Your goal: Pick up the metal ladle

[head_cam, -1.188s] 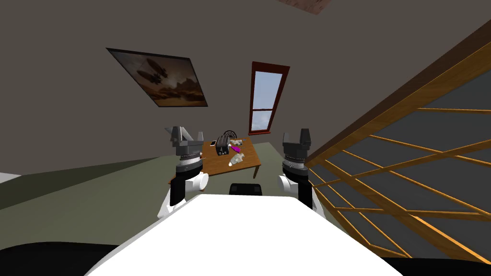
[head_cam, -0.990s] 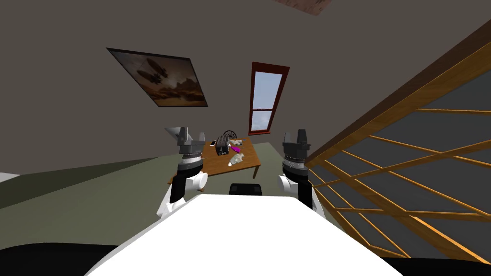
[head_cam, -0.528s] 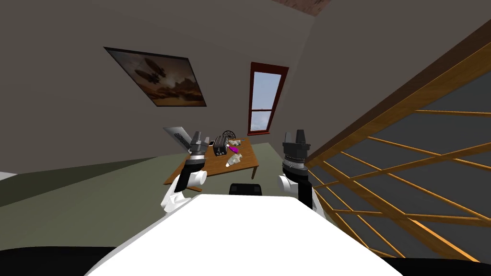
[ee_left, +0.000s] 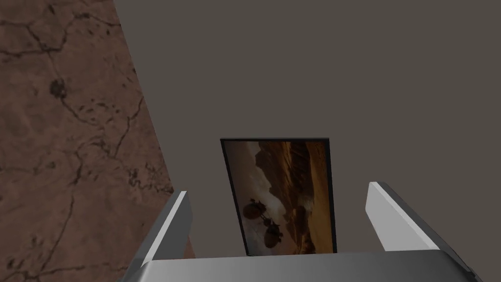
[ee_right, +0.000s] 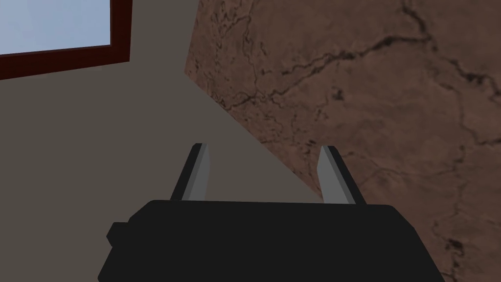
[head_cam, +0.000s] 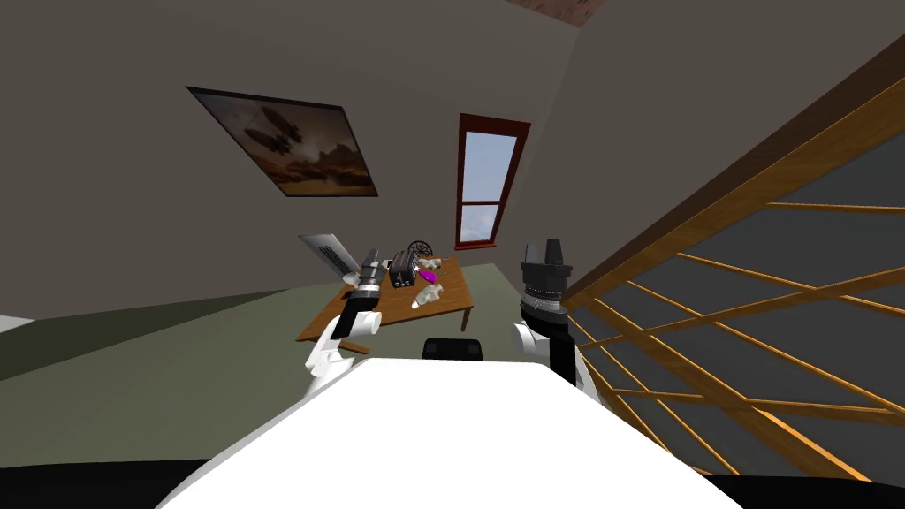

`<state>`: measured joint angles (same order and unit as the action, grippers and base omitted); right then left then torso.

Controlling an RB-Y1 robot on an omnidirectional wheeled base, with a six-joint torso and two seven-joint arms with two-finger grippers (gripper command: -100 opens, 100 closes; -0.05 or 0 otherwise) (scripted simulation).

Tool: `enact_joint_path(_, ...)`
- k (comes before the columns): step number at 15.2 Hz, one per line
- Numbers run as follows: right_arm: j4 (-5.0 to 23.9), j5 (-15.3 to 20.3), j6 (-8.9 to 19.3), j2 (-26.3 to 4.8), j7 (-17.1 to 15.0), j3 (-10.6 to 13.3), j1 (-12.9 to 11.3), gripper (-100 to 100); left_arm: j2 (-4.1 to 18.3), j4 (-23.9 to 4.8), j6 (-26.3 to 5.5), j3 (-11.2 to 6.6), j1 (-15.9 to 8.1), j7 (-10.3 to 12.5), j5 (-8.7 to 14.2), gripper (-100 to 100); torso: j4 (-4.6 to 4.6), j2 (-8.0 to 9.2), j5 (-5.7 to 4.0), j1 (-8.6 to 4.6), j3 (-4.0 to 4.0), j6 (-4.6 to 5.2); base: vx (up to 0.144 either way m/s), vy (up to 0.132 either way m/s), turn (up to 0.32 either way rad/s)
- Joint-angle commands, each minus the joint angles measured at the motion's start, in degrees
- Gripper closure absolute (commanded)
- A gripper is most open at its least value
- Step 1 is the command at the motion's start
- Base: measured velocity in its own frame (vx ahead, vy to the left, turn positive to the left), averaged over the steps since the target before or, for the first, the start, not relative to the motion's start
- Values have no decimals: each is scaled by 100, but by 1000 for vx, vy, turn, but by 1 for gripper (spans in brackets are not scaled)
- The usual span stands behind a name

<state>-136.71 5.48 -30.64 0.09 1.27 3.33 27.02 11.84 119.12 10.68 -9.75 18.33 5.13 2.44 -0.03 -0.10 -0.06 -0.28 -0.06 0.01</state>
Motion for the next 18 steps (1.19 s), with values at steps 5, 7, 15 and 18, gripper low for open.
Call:
enact_joint_path(5, 0, 0, 0, 0, 0, 0, 0, 0, 104, -590, -665, -196, -256, 28, -16, -100, 0, 0, 0, 0, 0, 0, 19, -69, 8)
enact_joint_path(7, 0, 0, 0, 0, 0, 0, 0, 0, 132, -821, -888, -267, -354, 37, -24, -100, 0, 1, -1, 0, 0, -1, 12, -70, 9)
enact_joint_path(15, 0, 0, 0, 0, 0, 0, 0, 0, 211, -1692, -1756, -561, -756, 77, -53, -100, 0, 0, -1, -3, 0, 0, 15, -69, 7)
enact_joint_path(18, 0, 0, 0, 0, 0, 0, 0, 0, 223, -2017, -2044, -635, -856, 87, -60, -100, 0, 1, -2, -8, 1, 0, 12, -85, 11)
